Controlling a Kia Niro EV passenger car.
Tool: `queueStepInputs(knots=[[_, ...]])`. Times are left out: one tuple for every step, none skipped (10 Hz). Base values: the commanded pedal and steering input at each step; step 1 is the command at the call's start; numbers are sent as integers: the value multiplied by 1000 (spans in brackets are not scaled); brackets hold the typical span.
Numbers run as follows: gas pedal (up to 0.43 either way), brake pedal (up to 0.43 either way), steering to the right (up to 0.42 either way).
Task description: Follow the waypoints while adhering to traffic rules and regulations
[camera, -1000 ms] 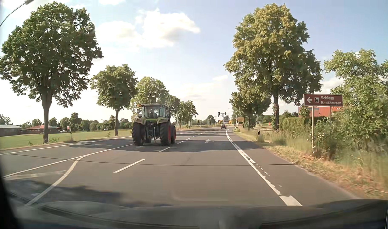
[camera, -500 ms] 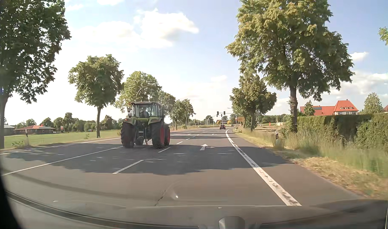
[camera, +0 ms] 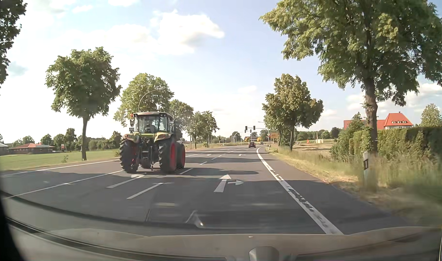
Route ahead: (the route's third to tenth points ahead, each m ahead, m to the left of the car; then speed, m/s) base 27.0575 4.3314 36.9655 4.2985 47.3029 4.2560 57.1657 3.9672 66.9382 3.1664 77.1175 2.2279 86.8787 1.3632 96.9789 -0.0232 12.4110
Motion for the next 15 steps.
queueStepInputs(knots=[[177, 6, 8], [177, 6, 7], [177, 6, 7], [177, 6, 7], [169, 6, 7], [169, 6, 7], [169, 6, 7], [157, 6, 7], [150, 6, 7], [150, 6, 7], [150, 6, 7], [150, 6, 7], [150, 6, 7], [138, 6, 7], [98, 6, 7]])
